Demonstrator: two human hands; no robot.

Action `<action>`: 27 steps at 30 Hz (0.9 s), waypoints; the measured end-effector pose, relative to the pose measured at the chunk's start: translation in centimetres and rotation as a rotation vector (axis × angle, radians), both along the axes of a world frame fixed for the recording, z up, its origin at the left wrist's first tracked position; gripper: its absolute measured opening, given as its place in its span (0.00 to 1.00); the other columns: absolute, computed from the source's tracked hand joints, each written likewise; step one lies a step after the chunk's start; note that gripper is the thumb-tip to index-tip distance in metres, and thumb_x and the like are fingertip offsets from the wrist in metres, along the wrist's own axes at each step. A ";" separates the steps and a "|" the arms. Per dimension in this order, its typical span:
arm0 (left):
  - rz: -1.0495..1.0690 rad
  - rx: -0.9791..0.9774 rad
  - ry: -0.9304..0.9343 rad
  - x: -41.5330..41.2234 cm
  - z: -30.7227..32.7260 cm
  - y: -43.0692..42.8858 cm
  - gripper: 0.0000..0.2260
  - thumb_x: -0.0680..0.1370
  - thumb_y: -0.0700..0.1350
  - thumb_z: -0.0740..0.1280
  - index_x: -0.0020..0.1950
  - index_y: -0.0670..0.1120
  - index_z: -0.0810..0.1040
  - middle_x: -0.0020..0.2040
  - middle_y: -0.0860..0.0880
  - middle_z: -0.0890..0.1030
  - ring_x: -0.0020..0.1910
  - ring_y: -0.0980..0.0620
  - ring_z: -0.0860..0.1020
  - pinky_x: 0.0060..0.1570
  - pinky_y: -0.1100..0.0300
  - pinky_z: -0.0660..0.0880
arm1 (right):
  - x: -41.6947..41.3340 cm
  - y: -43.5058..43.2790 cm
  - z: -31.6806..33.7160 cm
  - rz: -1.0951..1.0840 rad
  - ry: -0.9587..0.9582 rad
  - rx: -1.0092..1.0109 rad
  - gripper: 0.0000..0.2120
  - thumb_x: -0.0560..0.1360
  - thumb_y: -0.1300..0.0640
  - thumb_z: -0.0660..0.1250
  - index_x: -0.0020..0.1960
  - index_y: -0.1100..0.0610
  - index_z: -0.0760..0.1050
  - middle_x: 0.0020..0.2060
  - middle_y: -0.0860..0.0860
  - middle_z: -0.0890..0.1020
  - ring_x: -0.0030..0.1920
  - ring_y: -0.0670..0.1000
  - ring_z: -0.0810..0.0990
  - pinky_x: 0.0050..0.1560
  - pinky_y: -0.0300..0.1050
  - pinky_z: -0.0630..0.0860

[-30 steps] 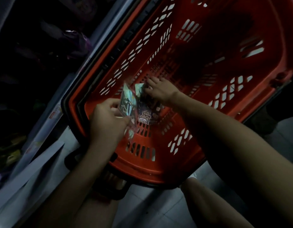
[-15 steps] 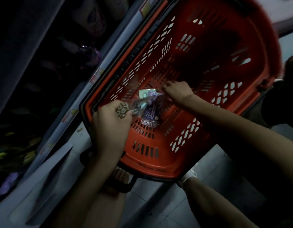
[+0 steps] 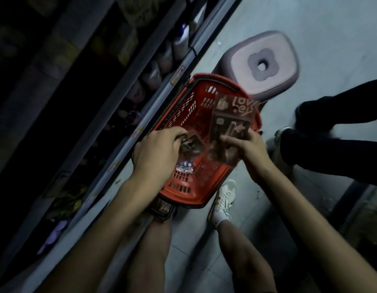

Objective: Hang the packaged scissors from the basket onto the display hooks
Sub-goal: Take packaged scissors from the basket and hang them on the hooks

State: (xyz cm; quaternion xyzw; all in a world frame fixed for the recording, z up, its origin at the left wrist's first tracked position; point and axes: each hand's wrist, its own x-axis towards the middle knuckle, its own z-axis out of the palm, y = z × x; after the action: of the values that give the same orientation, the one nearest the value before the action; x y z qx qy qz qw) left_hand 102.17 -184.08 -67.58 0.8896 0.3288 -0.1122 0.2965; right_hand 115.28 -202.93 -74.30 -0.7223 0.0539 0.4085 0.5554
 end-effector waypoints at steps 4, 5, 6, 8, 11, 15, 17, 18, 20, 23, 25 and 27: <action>-0.140 -0.065 -0.089 2.9 8.3 1.2 0.09 0.80 0.49 0.66 0.58 0.60 0.81 0.51 0.54 0.86 0.53 0.46 0.83 0.48 0.47 0.80 | -1.1 -0.9 9.5 -0.042 -0.001 0.114 0.17 0.69 0.60 0.79 0.55 0.65 0.82 0.49 0.59 0.87 0.51 0.61 0.86 0.57 0.56 0.81; -0.191 -0.077 -0.104 3.7 10.3 1.5 0.10 0.79 0.50 0.66 0.59 0.60 0.81 0.52 0.54 0.86 0.54 0.46 0.83 0.50 0.47 0.80 | -1.1 -1.2 12.0 -0.028 -0.033 0.140 0.18 0.68 0.61 0.79 0.55 0.66 0.82 0.49 0.59 0.87 0.50 0.59 0.86 0.55 0.52 0.81; -0.248 -0.068 -0.103 4.5 12.4 1.8 0.11 0.79 0.50 0.65 0.59 0.61 0.80 0.53 0.54 0.86 0.56 0.46 0.82 0.51 0.47 0.80 | -1.0 -1.3 14.5 -0.012 -0.060 0.167 0.19 0.67 0.63 0.79 0.55 0.66 0.82 0.49 0.58 0.87 0.48 0.57 0.86 0.52 0.49 0.81; -0.366 -0.043 -0.111 6.2 16.5 2.1 0.12 0.79 0.48 0.67 0.60 0.62 0.80 0.56 0.54 0.85 0.58 0.46 0.82 0.54 0.47 0.79 | -0.6 -1.7 19.6 0.001 -0.085 0.221 0.19 0.66 0.64 0.77 0.55 0.67 0.81 0.48 0.58 0.87 0.46 0.56 0.85 0.49 0.46 0.82; -0.486 -0.198 -0.200 8.8 23.2 2.0 0.11 0.78 0.46 0.68 0.57 0.59 0.82 0.53 0.59 0.85 0.57 0.54 0.83 0.55 0.48 0.79 | 0.3 -2.5 26.5 -0.014 -0.126 0.295 0.12 0.66 0.64 0.75 0.48 0.65 0.80 0.43 0.55 0.85 0.44 0.55 0.83 0.46 0.44 0.80; -0.555 -0.403 -0.308 12.3 32.6 0.4 0.06 0.79 0.43 0.71 0.53 0.48 0.87 0.46 0.53 0.87 0.49 0.56 0.85 0.53 0.53 0.81 | 0.3 -3.8 35.3 -0.158 -0.289 0.349 0.11 0.67 0.65 0.77 0.48 0.62 0.81 0.43 0.52 0.86 0.44 0.51 0.84 0.45 0.42 0.80; -0.559 -0.479 -0.366 13.3 37.0 -1.2 0.05 0.77 0.42 0.74 0.52 0.46 0.87 0.44 0.49 0.87 0.45 0.51 0.86 0.50 0.50 0.83 | -0.1 -4.9 39.4 -0.269 -0.368 0.359 0.07 0.69 0.67 0.75 0.44 0.60 0.79 0.37 0.47 0.85 0.39 0.46 0.84 0.41 0.37 0.79; -0.547 -0.535 -0.394 13.5 39.0 -2.1 0.05 0.77 0.41 0.75 0.52 0.44 0.86 0.43 0.47 0.87 0.43 0.47 0.87 0.48 0.49 0.84 | -0.4 -5.6 41.3 -0.323 -0.396 0.364 0.08 0.70 0.69 0.74 0.43 0.59 0.78 0.35 0.46 0.85 0.37 0.44 0.83 0.39 0.36 0.78; -0.479 -0.665 -0.457 13.4 42.7 -3.9 0.07 0.76 0.39 0.75 0.53 0.41 0.85 0.43 0.43 0.87 0.43 0.43 0.87 0.43 0.52 0.84 | -1.0 -7.3 44.2 -0.415 -0.418 0.404 0.08 0.71 0.67 0.74 0.42 0.58 0.77 0.35 0.47 0.84 0.37 0.46 0.84 0.39 0.38 0.80; -0.338 -0.832 -0.508 12.2 46.6 -7.1 0.15 0.77 0.45 0.74 0.62 0.43 0.81 0.49 0.43 0.87 0.48 0.46 0.87 0.44 0.57 0.83 | -2.5 -10.2 47.9 -0.536 -0.413 0.478 0.10 0.68 0.60 0.76 0.46 0.60 0.77 0.40 0.56 0.82 0.42 0.55 0.83 0.45 0.49 0.82; -0.293 -0.905 -0.476 10.6 48.2 -9.8 0.21 0.77 0.52 0.73 0.67 0.46 0.77 0.54 0.46 0.86 0.52 0.49 0.86 0.48 0.53 0.84 | -3.7 -12.7 50.0 -0.587 -0.433 0.502 0.09 0.69 0.61 0.74 0.47 0.61 0.76 0.40 0.55 0.82 0.40 0.54 0.83 0.43 0.48 0.83; -0.304 -0.958 -0.423 8.6 49.3 -13.1 0.25 0.75 0.54 0.72 0.70 0.47 0.75 0.54 0.48 0.86 0.53 0.50 0.85 0.51 0.50 0.84 | -5.1 -15.5 52.1 -0.610 -0.474 0.494 0.12 0.71 0.61 0.74 0.50 0.65 0.76 0.42 0.57 0.83 0.42 0.55 0.84 0.44 0.49 0.82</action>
State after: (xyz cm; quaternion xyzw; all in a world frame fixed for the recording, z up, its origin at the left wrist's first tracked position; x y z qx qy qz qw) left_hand 110.80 -197.13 -18.31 0.6958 0.0419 -0.1095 0.7086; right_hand 110.16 -218.46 -22.18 -0.5926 0.0366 0.0503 0.8031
